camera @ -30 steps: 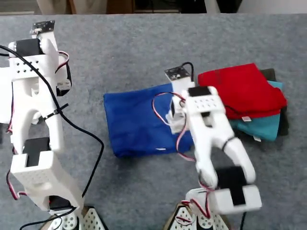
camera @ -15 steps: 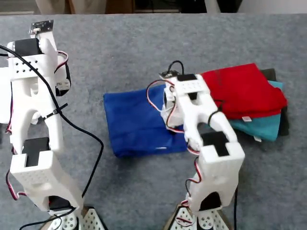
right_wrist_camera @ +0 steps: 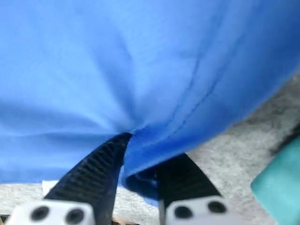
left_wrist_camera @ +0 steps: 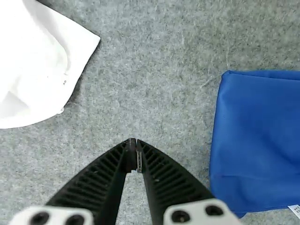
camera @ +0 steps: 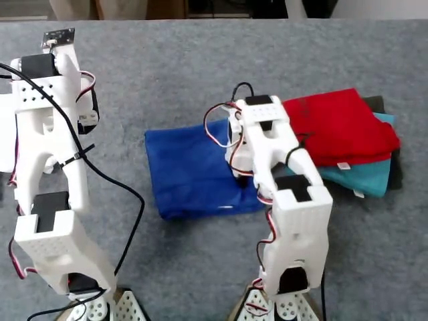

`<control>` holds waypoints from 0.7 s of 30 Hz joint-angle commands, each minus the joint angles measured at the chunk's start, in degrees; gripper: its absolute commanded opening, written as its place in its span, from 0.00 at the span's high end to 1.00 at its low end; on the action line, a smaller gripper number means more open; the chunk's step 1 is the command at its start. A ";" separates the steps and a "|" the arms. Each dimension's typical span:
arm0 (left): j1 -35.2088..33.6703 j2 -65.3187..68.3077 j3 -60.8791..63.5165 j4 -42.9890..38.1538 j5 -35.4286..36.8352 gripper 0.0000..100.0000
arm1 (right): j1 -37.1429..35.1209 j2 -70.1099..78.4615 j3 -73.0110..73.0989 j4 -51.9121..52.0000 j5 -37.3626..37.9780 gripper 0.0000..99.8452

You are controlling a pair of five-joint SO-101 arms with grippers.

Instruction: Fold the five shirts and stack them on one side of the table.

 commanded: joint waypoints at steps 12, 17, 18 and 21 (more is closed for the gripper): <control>-0.79 -3.30 -0.79 0.53 -0.44 0.98 | 1.36 -10.51 -14.99 6.24 3.69 1.00; -1.76 -3.30 -1.67 0.53 -0.35 0.98 | 4.53 -13.76 -24.84 11.25 7.74 1.00; -1.85 -3.30 -2.46 0.53 -0.35 0.98 | 5.49 -13.67 -27.38 12.75 9.05 1.00; -2.64 -3.30 -5.19 0.53 -0.44 0.98 | 9.80 -13.41 -34.59 15.21 12.22 1.00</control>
